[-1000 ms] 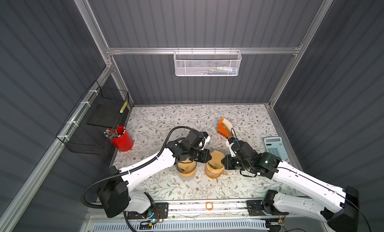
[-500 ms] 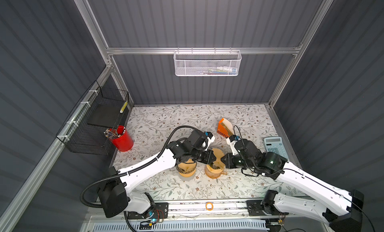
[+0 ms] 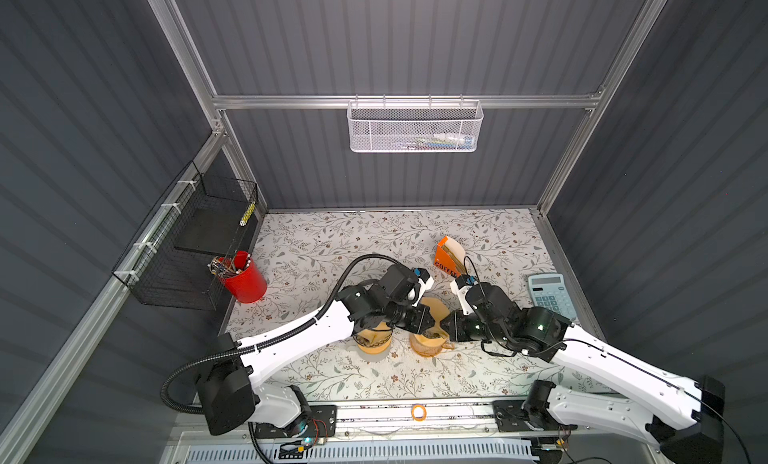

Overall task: Place the coffee filter in the dripper
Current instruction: 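Lower the paper filter into the green dripper with the right gripper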

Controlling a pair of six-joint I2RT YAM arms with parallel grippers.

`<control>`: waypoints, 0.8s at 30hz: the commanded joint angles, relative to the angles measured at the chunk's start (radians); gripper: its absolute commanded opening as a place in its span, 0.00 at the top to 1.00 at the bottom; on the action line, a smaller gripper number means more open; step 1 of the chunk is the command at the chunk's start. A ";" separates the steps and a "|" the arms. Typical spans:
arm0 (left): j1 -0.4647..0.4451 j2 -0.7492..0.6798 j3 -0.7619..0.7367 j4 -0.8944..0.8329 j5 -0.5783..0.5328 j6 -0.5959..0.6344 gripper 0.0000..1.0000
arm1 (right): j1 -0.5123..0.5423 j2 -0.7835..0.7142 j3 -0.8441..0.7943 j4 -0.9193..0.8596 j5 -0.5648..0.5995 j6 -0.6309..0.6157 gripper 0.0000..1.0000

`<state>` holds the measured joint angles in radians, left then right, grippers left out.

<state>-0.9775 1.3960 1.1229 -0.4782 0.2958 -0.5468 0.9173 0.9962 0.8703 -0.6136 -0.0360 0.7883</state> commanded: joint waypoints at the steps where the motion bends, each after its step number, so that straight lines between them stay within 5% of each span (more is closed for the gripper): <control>1: -0.004 -0.021 -0.018 -0.025 -0.025 -0.006 0.85 | 0.003 0.014 -0.020 0.009 0.027 0.010 0.90; 24: -0.003 -0.019 -0.066 -0.003 -0.066 -0.013 0.85 | 0.002 0.048 -0.036 0.040 0.043 -0.003 0.90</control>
<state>-0.9775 1.3960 1.0737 -0.4713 0.2417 -0.5522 0.9173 1.0382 0.8444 -0.5804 -0.0143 0.7883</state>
